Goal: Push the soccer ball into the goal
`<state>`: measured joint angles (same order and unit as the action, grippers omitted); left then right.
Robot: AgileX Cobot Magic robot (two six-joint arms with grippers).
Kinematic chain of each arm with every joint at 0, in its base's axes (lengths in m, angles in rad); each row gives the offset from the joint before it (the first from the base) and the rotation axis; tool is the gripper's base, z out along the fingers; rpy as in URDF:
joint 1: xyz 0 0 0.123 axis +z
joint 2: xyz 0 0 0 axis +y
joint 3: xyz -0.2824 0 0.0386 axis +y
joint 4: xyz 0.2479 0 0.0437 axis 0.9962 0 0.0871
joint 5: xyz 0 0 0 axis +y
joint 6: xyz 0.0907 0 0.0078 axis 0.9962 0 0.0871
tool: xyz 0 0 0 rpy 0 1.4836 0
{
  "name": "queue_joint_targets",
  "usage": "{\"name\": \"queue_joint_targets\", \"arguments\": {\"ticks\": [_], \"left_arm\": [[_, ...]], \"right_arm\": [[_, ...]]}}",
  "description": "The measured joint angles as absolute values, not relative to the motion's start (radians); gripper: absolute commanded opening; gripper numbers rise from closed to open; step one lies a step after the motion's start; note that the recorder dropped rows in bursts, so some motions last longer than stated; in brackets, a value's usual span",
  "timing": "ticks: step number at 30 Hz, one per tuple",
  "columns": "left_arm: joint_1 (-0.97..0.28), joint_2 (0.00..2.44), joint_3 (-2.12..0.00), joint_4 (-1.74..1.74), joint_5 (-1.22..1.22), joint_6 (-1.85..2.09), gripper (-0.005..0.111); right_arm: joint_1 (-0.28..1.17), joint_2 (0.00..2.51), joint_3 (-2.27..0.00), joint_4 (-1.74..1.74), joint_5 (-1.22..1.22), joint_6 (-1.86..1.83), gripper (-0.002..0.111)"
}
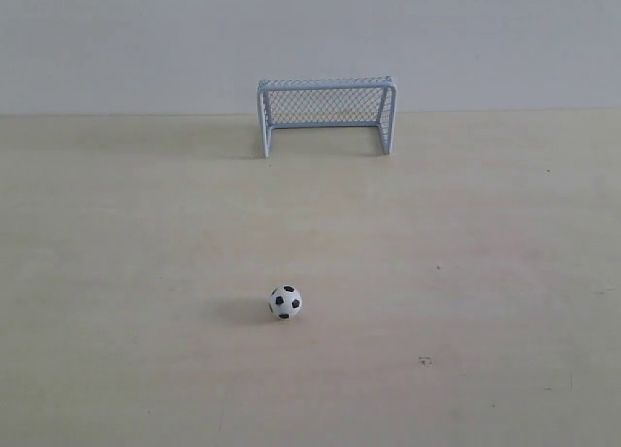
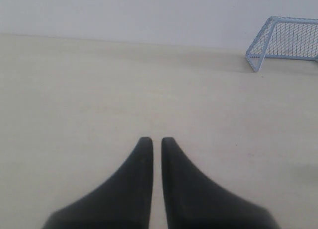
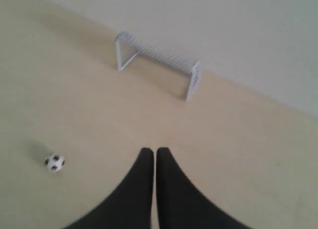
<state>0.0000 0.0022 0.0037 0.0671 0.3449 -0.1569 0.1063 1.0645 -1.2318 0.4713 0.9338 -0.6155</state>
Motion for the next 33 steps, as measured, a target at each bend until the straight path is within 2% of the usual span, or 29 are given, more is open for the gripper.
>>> {"name": "queue_joint_targets", "arguments": {"ticks": [7, 12, 21, 25, 33], "left_arm": [[0.0, 0.002, 0.004, 0.067, 0.345, -0.157, 0.006], [0.0, 0.002, 0.004, 0.067, 0.345, -0.157, 0.006], [0.0, 0.002, 0.004, 0.067, 0.345, -0.157, 0.006], [0.0, 0.002, 0.004, 0.067, 0.345, -0.157, 0.006], [0.0, 0.002, 0.004, 0.067, 0.345, -0.157, 0.006]], "right_arm": [[0.268, 1.351, -1.26, 0.44, 1.051, -0.669, 0.0], [0.492, 1.56, -1.262, 0.283, 1.064, -0.671, 0.0], [0.798, 1.808, -1.315, 0.173, 0.939, -0.677, 0.0], [0.846, 1.89, -1.323, 0.163, 0.905, -0.679, 0.0], [0.846, 1.964, -1.323, 0.182, 0.819, -0.679, 0.0]]}}
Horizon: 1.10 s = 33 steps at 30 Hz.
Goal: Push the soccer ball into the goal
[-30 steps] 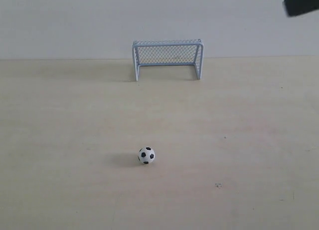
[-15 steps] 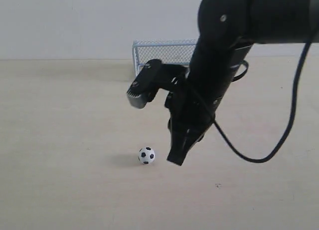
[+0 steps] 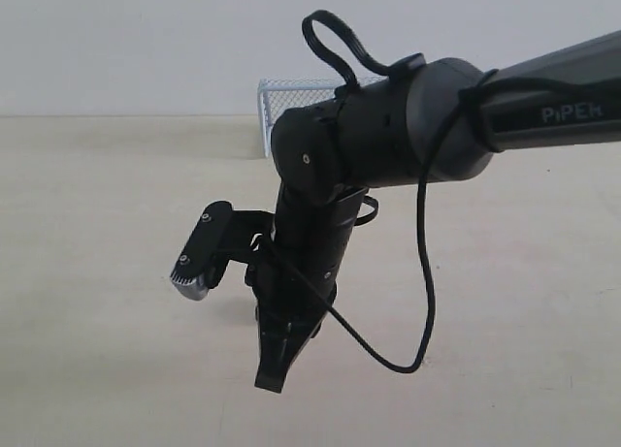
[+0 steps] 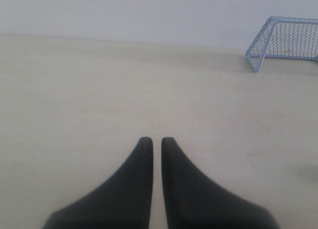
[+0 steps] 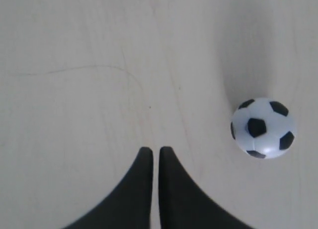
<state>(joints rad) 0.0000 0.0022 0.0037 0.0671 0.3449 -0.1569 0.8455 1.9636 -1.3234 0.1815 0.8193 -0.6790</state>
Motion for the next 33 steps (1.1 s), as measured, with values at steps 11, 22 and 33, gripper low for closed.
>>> {"name": "queue_joint_targets", "arguments": {"ticks": [11, 22, 33], "left_arm": [[0.0, 0.002, 0.004, 0.067, 0.345, -0.157, 0.006], [0.0, 0.002, 0.004, 0.067, 0.345, -0.157, 0.006], [0.0, 0.002, 0.004, 0.067, 0.345, -0.157, 0.006]], "right_arm": [[0.846, 1.969, -1.323, 0.243, 0.825, -0.785, 0.0], [0.846, 1.971, -1.323, 0.262, 0.8, -0.874, 0.0], [0.846, 2.002, -1.323, 0.207, 0.789, -0.861, 0.0]]}}
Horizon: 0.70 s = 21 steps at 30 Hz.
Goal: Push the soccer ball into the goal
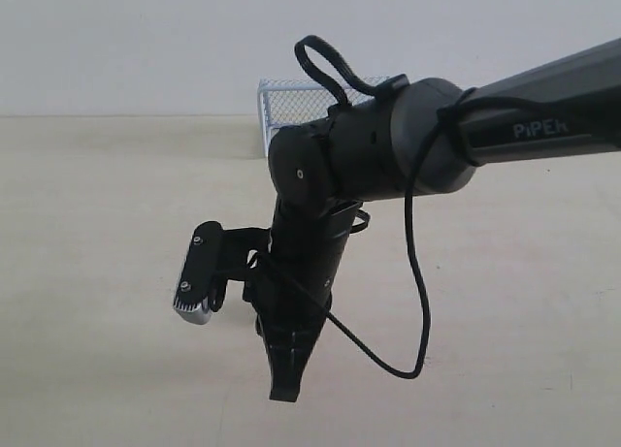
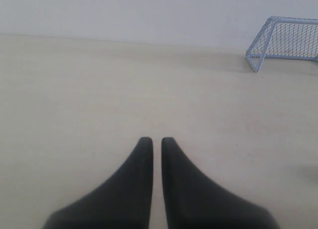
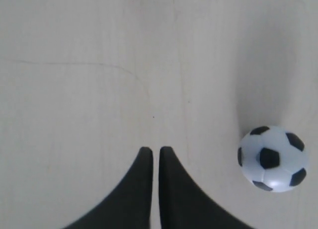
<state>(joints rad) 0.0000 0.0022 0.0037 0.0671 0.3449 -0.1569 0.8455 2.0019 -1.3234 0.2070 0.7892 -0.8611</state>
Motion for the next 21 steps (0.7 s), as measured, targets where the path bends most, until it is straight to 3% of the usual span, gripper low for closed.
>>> {"name": "queue_joint_targets", "arguments": {"ticks": [15, 18, 21], "left_arm": [[0.0, 0.002, 0.004, 0.067, 0.345, -0.157, 0.006], [0.0, 0.002, 0.004, 0.067, 0.345, -0.157, 0.006], [0.0, 0.002, 0.004, 0.067, 0.345, -0.157, 0.006]], "right_arm": [[0.846, 2.037, -1.323, 0.265, 0.834, -0.889, 0.0], [0.824, 2.073, -1.347, 0.103, 0.726, -0.799, 0.0], [0.745, 2.106, -1.454, -0.222, 0.597, -0.477, 0.0]]}}
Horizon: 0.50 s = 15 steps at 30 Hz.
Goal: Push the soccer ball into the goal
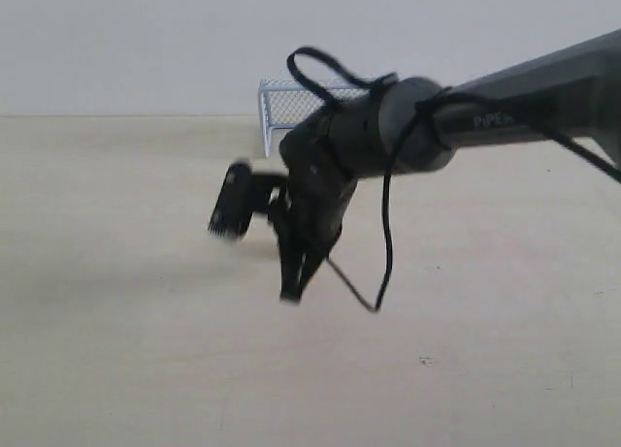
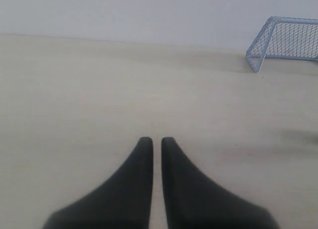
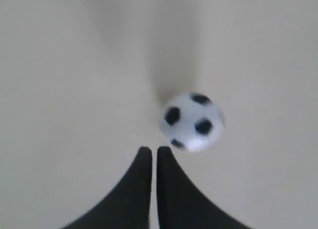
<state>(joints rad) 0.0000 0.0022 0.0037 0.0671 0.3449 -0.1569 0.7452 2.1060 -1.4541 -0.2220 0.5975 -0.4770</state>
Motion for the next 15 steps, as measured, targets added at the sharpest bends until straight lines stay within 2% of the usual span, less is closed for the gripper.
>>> {"name": "queue_joint_targets", "arguments": {"ticks": [3, 5, 15], "left_arm": [[0.0, 0.002, 0.004, 0.067, 0.345, -0.157, 0.006], [0.0, 0.002, 0.004, 0.067, 0.345, -0.157, 0.006], [0.0, 0.002, 0.004, 0.067, 0.345, -0.157, 0.006]], "right_arm": [[0.666, 2.074, -1.567, -0.441, 0.573, -0.219, 0.0], [0.655, 2.027, -1.575, -0.46, 0.619, -0.233, 0.0], [0.776, 1.871, -1.309, -0.434, 0.723, -0.183, 0.0]]}}
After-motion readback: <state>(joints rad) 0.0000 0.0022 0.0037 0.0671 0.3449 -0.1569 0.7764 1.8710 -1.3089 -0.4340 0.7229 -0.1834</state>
